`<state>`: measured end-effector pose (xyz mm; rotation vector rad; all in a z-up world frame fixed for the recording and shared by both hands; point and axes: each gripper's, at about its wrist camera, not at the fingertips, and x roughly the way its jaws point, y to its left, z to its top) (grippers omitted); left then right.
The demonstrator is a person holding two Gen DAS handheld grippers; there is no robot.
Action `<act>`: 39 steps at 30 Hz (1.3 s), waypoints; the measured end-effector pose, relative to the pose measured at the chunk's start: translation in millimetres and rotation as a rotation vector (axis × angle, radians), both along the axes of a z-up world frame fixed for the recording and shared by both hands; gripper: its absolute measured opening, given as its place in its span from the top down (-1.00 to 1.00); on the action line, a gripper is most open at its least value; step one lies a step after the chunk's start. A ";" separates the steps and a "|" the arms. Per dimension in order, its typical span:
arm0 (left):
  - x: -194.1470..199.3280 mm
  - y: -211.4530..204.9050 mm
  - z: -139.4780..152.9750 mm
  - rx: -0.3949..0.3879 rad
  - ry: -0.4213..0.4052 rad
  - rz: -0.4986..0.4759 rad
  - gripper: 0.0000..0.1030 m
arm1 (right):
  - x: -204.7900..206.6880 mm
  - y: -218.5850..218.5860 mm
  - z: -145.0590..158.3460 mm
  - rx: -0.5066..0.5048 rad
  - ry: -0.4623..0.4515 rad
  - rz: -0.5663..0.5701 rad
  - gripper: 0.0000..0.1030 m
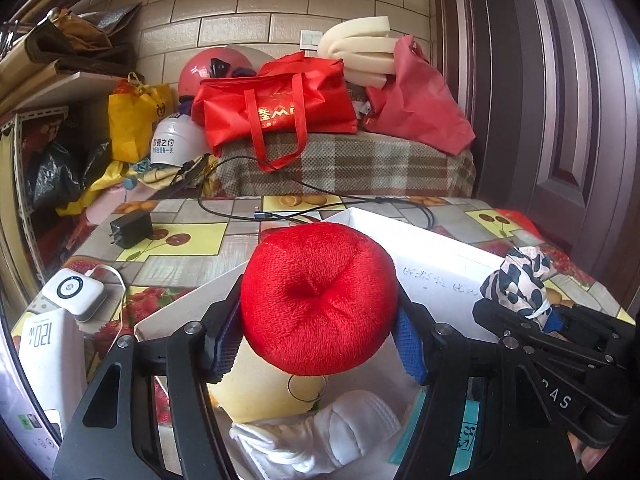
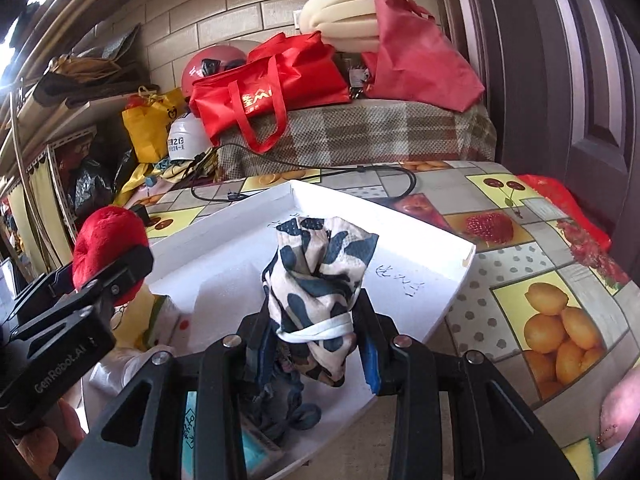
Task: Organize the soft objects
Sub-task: 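Carry cloth bag and red plush ball over the box while the right tool opens, then lower the red plush ball into the box and open the left tool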
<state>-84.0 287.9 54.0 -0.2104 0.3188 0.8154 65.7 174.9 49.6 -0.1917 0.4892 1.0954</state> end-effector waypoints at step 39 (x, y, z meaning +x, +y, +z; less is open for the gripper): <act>-16.5 -1.5 1.3 0.034 -0.036 0.159 -0.82 | -19.1 -15.8 11.4 0.098 -0.130 -0.026 -1.00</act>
